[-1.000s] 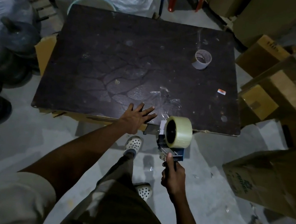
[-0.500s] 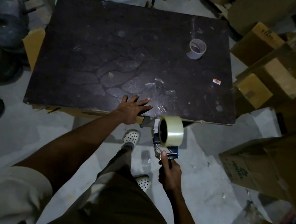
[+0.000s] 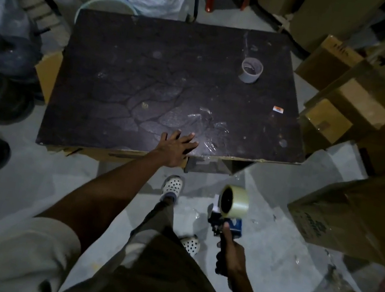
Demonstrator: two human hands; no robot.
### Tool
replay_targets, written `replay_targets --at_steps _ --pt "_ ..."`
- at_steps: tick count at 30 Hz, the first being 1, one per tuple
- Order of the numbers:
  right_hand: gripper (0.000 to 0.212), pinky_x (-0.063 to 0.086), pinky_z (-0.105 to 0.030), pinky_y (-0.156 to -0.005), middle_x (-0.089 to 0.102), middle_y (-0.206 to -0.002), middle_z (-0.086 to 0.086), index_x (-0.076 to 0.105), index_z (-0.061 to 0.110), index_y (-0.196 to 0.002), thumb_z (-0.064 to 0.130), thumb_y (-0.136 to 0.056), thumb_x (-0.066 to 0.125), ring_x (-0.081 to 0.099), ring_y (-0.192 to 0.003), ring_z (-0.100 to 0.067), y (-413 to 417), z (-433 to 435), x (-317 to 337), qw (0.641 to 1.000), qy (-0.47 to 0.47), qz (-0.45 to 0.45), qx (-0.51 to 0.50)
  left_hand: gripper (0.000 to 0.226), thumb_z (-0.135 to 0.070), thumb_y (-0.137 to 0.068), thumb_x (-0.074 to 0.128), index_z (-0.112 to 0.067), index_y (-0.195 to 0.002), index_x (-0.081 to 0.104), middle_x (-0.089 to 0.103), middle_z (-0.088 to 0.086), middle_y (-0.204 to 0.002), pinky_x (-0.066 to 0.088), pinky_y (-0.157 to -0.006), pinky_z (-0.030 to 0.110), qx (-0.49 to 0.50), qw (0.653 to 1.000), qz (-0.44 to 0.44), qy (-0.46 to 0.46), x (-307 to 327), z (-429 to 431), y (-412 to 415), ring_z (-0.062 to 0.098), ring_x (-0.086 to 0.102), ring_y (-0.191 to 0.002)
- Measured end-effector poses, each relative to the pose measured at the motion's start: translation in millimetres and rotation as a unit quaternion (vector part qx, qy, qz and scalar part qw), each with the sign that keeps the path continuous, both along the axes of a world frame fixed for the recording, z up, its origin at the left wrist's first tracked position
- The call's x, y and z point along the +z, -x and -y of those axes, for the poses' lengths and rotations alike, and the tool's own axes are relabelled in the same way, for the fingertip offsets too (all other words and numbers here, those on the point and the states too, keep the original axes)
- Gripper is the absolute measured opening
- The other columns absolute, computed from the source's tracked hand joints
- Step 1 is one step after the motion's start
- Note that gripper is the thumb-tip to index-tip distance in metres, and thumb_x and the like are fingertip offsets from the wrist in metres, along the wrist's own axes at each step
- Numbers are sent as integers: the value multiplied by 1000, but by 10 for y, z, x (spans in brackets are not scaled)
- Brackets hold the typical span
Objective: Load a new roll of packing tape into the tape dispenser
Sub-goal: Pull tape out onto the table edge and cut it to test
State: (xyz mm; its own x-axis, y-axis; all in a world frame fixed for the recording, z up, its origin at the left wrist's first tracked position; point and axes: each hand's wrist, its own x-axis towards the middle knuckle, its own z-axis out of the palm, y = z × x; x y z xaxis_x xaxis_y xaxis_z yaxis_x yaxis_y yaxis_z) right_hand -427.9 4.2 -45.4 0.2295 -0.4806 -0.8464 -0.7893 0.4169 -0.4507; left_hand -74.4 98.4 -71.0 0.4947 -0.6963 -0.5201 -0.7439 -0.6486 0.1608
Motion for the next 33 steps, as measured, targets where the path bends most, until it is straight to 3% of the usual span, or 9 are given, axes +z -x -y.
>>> replay_targets --at_steps 4,7,10,12,14,16,20,28,33 --pt "70 35 -27 -46 46 -54 -4 62 9 -86 79 -88 58 41 -43 -18 -262 137 174 997 35 69 -27 67 -44 -100 53 -40 -158 21 3 -10 -170 17 -115 60 48 998 -4 36 36 24 163 33 7 -153" --pt "72 36 -26 -45 47 -53 -4 63 9 -84 80 -87 58 42 -42 -17 -431 253 272 992 63 103 -31 52 -35 -90 65 -35 -141 54 34 -7 -161 27 -112 48 134 983 -22 124 1 40 377 31 30 -144" --pt "75 40 -27 -46 49 -53 -3 62 10 -78 84 -84 56 45 -44 -18 -601 363 362 986 102 130 -9 30 -12 -74 67 -32 -93 78 76 -4 -107 53 -96 41 325 887 -77 318 -121 18 673 26 67 -105" --pt "79 45 -29 -49 52 -54 -2 65 8 -78 87 -84 55 50 -48 -19 -718 443 403 983 133 123 13 30 -3 -79 64 -31 -73 72 75 -6 -86 56 -86 33 474 795 -129 357 -85 41 896 23 71 -91" --pt "84 52 -37 -62 60 -59 -1 69 8 -79 90 -82 53 59 -58 -21 -828 526 429 977 177 108 44 30 -5 -82 63 -31 -69 69 74 -5 -85 52 -81 27 545 758 -150 325 -12 82 1073 24 70 -91" --pt "74 54 -41 -78 69 -75 -3 70 18 -79 89 -85 50 66 -77 -26 -950 602 474 967 221 94 84 23 -8 -79 61 -27 -74 73 77 -3 -90 55 -85 32 526 782 -126 309 -24 91 1111 26 70 -92" --pt "75 51 -42 -85 74 -103 -11 72 17 -106 86 -89 48 67 -101 -36 -1247 760 471 942 304 51 136 25 -18 -69 57 -23 -82 78 76 -1 -88 53 -90 42 413 845 -40 339 -15 196 821 27 62 -97" --pt "87 53 -41 -83 77 -104 -14 71 17 -112 94 -74 57 71 -103 -39 -1973 1065 380 907 377 -6 186 34 4 -71 59 -15 -93 77 75 3 -98 47 -90 39 406 849 28 337 189 288 36 30 57 -104" --pt "84 54 -42 -84 76 -112 -19 62 13 -119 84 -74 70 71 -109 -41 -2435 1198 402 879 413 -34 235 39 -2 -70 56 -16 -101 76 73 3 -100 49 -93 41 411 842 29 348 327 317 -370 29 53 -109"
